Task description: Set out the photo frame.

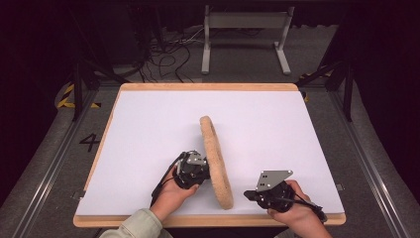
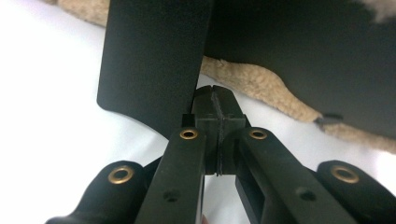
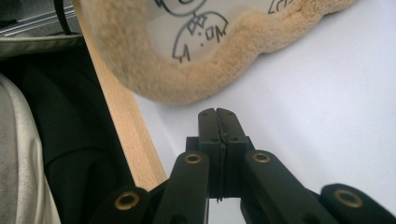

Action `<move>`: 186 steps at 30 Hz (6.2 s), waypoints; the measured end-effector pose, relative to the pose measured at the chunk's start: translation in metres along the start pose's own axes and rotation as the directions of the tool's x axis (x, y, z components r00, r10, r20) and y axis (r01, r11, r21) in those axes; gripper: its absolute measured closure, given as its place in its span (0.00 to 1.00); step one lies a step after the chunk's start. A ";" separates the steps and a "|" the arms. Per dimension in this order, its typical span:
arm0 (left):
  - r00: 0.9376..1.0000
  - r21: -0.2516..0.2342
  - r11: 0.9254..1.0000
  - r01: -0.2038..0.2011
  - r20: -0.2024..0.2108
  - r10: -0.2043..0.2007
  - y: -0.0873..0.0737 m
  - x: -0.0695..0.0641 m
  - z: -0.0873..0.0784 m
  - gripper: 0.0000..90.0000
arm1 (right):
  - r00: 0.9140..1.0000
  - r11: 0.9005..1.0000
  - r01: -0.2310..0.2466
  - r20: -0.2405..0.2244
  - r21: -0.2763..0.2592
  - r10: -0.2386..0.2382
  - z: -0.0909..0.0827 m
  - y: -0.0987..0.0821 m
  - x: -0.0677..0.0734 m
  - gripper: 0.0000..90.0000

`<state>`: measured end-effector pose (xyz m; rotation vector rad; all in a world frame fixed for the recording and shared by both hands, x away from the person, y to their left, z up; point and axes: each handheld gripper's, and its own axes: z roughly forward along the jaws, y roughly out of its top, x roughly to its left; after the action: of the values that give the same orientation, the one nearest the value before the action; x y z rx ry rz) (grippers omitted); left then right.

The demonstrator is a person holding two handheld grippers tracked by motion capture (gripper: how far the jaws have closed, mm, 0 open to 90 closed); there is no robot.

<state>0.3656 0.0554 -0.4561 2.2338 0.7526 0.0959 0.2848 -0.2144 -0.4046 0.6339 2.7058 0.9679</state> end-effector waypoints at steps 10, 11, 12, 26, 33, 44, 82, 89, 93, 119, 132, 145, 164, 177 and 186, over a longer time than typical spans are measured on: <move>0.999 -0.007 0.999 0.048 -0.016 -0.048 -0.001 0.021 -0.006 1.00 | 1.000 1.000 -0.004 0.001 0.002 0.004 0.000 -0.001 -0.002 1.00; 0.999 -0.007 0.999 0.048 -0.019 -0.048 -0.002 0.024 -0.007 1.00 | 1.000 1.000 -0.003 0.001 0.002 0.003 0.000 -0.001 -0.002 1.00; 0.999 -0.006 0.999 0.049 -0.017 -0.049 -0.002 0.026 -0.008 1.00 | 1.000 1.000 -0.003 0.000 0.003 0.003 0.000 -0.001 -0.002 1.00; 0.997 -0.015 0.997 0.070 -0.025 -0.071 0.000 0.048 -0.011 1.00 | 1.000 1.000 -0.017 0.006 0.000 0.017 0.001 -0.003 -0.005 1.00; 0.995 -0.039 0.995 0.089 -0.032 -0.090 -0.004 0.048 -0.026 0.98 | 0.999 0.999 -0.028 0.024 -0.020 0.029 -0.001 -0.004 -0.010 0.99; 0.982 -0.161 0.977 0.139 -0.106 -0.157 -0.022 0.047 -0.089 1.00 | 0.998 0.998 -0.049 0.043 -0.044 0.051 0.001 -0.003 -0.023 0.98; 0.985 -0.140 0.975 0.171 0.009 -0.172 -0.038 -0.027 -0.099 0.30 | 0.995 0.996 -0.074 0.062 -0.043 0.077 0.001 -0.005 -0.029 0.92; 0.986 -0.065 0.984 0.167 0.026 -0.166 -0.038 -0.026 -0.076 0.35 | 0.995 0.995 -0.083 0.059 -0.049 0.086 0.001 -0.004 -0.031 0.85; 0.990 -0.066 0.988 0.143 0.018 -0.142 -0.040 -0.026 -0.073 0.52 | 0.994 0.995 -0.090 0.060 -0.049 0.092 0.002 -0.004 -0.032 0.83; 0.983 -0.084 0.981 0.176 -0.042 -0.180 -0.048 -0.017 -0.086 0.69 | 0.981 0.986 -0.097 0.156 -0.136 0.118 0.010 0.044 -0.095 0.76; 0.978 -0.101 0.975 0.200 -0.048 -0.205 -0.055 -0.008 -0.093 0.73 | 0.971 0.977 -0.132 0.178 -0.170 0.162 0.036 0.062 -0.137 0.71; 0.978 -0.097 0.974 0.203 -0.031 -0.207 -0.056 -0.005 -0.093 0.73 | 0.971 0.978 -0.135 0.173 -0.160 0.163 0.066 0.083 -0.168 0.64; 0.980 -0.084 0.977 0.195 -0.023 -0.197 -0.055 -0.003 -0.093 0.73 | 0.993 0.996 -0.021 0.111 -0.083 0.030 0.091 0.108 -0.190 0.62; 0.981 -0.078 0.979 0.188 -0.028 -0.191 -0.053 -0.003 -0.094 0.74 | 0.995 0.998 -0.007 0.096 -0.064 0.013 0.086 0.104 -0.191 0.78; 0.987 -0.114 0.983 0.143 -0.053 -0.150 -0.045 -0.001 -0.104 0.75 | 0.991 0.996 -0.018 0.132 -0.085 0.029 0.057 0.097 -0.184 0.79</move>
<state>0.3130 0.1459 -0.4137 2.0719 0.9205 0.1310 0.4984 -0.2001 -0.3785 0.6898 2.5334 1.0019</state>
